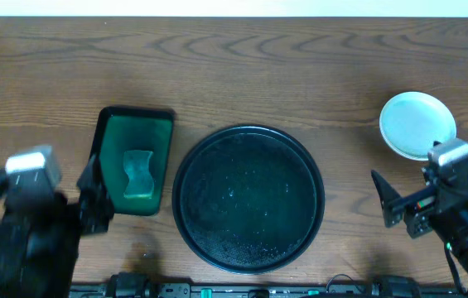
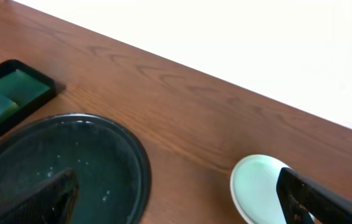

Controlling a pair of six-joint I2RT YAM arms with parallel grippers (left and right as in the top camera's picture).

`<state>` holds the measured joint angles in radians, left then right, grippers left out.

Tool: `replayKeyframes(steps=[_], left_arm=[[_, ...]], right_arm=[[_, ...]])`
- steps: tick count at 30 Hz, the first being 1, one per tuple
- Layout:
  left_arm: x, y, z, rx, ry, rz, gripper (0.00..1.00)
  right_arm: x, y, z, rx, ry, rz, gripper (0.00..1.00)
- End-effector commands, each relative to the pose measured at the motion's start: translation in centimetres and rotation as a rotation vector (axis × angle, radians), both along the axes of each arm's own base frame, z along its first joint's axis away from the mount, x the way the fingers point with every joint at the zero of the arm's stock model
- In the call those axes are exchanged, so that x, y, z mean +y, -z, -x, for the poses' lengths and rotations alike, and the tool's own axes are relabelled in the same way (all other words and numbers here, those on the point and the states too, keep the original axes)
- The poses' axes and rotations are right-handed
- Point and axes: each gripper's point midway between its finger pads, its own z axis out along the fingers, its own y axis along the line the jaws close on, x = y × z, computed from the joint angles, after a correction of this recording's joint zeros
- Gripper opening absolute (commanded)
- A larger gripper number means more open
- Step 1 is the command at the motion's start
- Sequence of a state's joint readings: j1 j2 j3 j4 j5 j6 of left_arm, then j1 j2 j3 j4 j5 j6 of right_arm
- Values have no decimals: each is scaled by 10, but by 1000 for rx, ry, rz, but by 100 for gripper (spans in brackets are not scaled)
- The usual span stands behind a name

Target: Clean dirty plates on tray and stack at the side

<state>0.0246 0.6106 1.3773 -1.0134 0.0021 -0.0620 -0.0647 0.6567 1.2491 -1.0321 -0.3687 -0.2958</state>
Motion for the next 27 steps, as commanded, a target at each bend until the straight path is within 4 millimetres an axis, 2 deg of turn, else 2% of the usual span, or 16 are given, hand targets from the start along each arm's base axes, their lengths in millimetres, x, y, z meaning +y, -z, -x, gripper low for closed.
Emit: replayKeyframes(steps=[1, 6, 10, 12, 14, 27], left_arm=[[-5, -19, 31, -110, 39, -57, 67], [-20, -33, 79, -261, 124, -106, 67], [-18, -31, 111, -328, 115, -148, 69], [-17, -27, 120, -339, 101, -151, 75], [-17, -24, 125, -339, 101, -151, 82], [-19, 47, 133, -56, 131, -123, 83]], right_arm=[[-3, -6, 7, -29, 13, 28, 99], [-3, -2, 10, -12, 13, 27, 99], [-3, 0, 11, 0, 14, 25, 99], [-3, 0, 11, 2, 18, 16, 99], [-3, 0, 11, 3, 18, 16, 99], [-2, 5, 13, 25, 14, 14, 99]])
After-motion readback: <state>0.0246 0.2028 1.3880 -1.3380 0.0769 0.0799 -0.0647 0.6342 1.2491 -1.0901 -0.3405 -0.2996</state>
